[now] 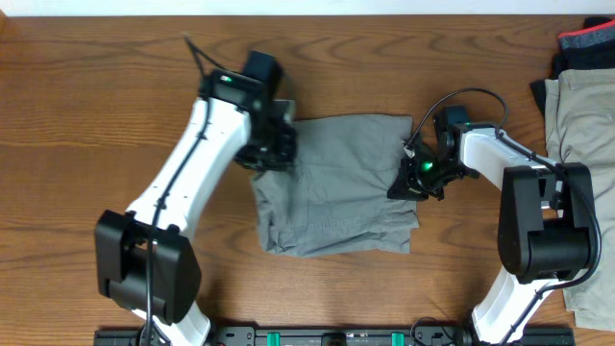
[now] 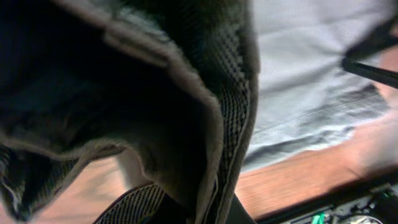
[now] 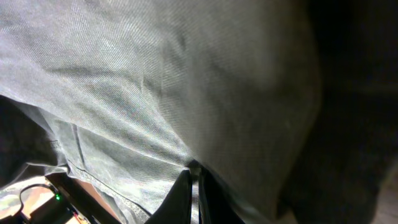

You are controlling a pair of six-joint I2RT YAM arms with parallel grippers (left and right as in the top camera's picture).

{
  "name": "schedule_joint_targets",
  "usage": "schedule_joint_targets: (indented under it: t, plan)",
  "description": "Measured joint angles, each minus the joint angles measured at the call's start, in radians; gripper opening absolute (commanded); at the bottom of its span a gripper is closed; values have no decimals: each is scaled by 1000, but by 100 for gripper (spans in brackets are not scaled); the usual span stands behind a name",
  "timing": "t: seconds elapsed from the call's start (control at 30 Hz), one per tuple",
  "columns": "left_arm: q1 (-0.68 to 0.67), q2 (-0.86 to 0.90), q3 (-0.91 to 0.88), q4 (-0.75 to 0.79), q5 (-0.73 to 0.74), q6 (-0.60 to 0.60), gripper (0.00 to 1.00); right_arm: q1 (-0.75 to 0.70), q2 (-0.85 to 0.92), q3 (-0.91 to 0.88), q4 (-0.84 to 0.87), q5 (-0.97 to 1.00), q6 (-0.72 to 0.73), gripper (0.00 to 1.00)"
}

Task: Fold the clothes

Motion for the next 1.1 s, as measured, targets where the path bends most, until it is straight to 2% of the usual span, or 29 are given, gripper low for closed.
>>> schedule_joint_targets:
  t: [0.2, 0.37, 0.5, 0.6, 0.73, 0.93, 1.1]
  plan:
    - [-101, 0, 0, 6, 7, -14, 6, 0, 0, 0, -10, 9, -8, 6]
    - [-78, 0, 4, -42, -14, -14, 6, -14, -17, 20, -44, 77, -26, 4]
    - [-51, 0, 53, -124, -92, -6, 6, -102, -56, 62, -43, 154, -30, 2]
    - [-16, 0, 124, -175, -159, 14, 6, -171, -91, 98, -40, 177, -36, 3]
    - [63, 0, 196, -204, -254, 74, 6, -190, -105, 110, -29, 164, -63, 3]
    - [187, 0, 209, -248, -410, 138, 6, -190, -105, 109, -27, 147, -78, 3]
    - [285, 0, 214, -256, -476, 158, 6, -190, -105, 110, -27, 145, -82, 3]
